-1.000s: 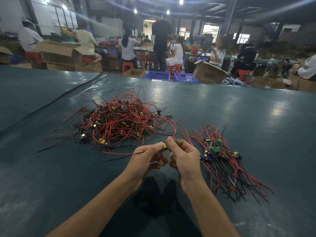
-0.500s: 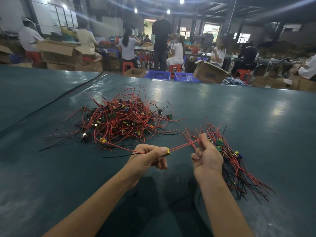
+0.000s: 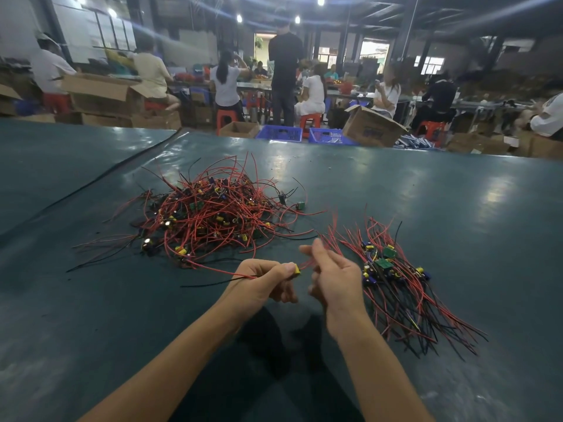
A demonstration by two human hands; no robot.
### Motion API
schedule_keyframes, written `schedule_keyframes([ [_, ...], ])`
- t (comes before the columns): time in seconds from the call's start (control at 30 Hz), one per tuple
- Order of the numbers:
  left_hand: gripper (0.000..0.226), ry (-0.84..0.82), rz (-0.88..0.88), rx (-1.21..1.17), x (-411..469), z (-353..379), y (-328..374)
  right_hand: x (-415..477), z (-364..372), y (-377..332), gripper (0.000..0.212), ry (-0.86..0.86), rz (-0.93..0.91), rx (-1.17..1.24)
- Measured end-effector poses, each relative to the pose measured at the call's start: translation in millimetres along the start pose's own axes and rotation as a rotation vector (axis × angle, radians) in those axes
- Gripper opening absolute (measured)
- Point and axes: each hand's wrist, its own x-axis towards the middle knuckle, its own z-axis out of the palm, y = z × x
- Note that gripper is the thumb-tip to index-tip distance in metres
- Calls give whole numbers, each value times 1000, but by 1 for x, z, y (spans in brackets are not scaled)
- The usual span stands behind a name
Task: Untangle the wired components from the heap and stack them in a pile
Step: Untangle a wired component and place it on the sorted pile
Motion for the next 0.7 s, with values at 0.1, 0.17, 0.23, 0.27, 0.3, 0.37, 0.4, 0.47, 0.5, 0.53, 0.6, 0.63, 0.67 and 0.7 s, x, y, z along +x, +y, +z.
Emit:
schedule_keyframes([
  [0.1,38,-33,5,-8,-1,1,1,17,-21,-6,34,184,34,198],
  [0.17,36,-14,4,-29,-1,2,1,21,-25,-6,33,223,3,208],
  [0.23,35,32,1,-23,1,2,0,20,-23,-5,32,210,-13,210],
  [0.27,35,58,1,-15,2,1,0,19,-21,-4,32,188,-4,209],
  [0.3,36,83,4,-18,3,1,0,18,-20,-3,31,152,8,187],
  [0.37,39,118,7,-41,4,1,0,14,-16,0,31,42,20,69],
  [0.4,39,122,9,-44,4,2,1,12,-14,2,31,-22,12,-9],
  [0.47,38,103,25,-23,4,4,0,5,-5,4,30,-138,-29,-108],
  [0.5,40,89,35,1,4,6,-1,1,-1,5,31,-169,-60,-125],
  [0.53,42,77,41,32,4,6,-2,0,2,6,32,-169,-89,-138],
  [0.6,47,61,53,92,3,7,-4,-1,2,6,35,-85,-125,-174],
  [0.63,49,61,60,120,3,8,-5,1,1,5,34,-21,-131,-178],
  [0.67,50,61,64,137,2,8,-6,3,-2,5,31,45,-132,-152],
  [0.7,50,56,64,127,2,8,-7,5,-5,3,29,107,-125,-82],
])
